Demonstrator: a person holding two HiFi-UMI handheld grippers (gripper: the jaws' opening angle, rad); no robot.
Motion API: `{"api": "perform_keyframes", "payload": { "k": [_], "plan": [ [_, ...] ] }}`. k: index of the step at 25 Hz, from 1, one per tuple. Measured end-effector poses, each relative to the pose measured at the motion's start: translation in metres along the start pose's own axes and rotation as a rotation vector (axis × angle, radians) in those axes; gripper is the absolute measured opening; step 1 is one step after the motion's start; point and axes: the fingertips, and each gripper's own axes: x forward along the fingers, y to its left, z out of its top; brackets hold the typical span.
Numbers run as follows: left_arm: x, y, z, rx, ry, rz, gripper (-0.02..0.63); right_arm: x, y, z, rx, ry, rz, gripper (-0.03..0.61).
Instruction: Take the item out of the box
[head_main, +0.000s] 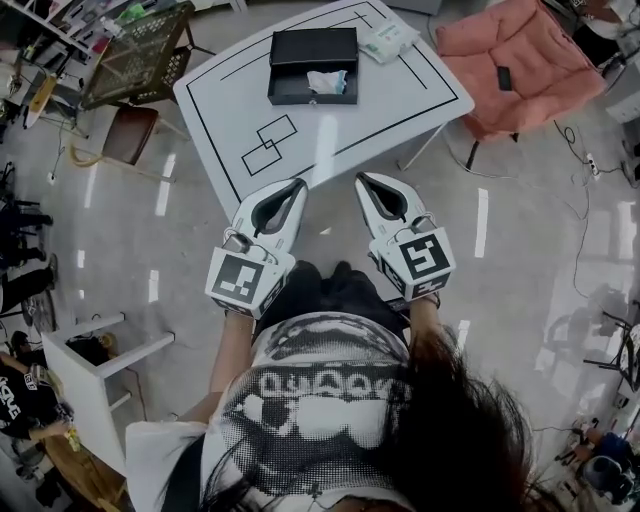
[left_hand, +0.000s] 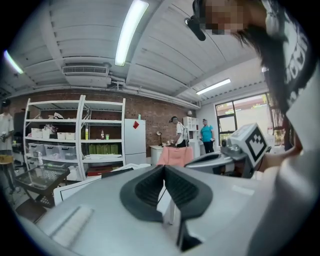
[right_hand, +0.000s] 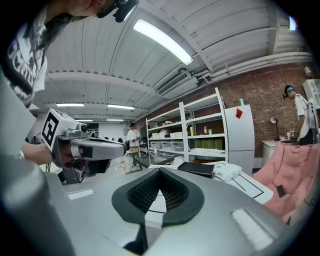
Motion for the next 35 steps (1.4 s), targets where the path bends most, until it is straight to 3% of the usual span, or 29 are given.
{"api": "perform_keyframes", "payload": {
  "k": [14, 35],
  "plan": [
    [0.026, 0.03, -0.011, 0.003, 0.04, 0.013, 0.0, 0.035, -0.022, -0.013, 0.017, 0.052, 0.011, -0.002],
    [0.089, 0.168, -0.033, 0.002, 0.082, 0.009, 0.0, 0.196, -0.091, -0.029, -0.041, 0.257, -0.012, -0.002]
  ]
}}
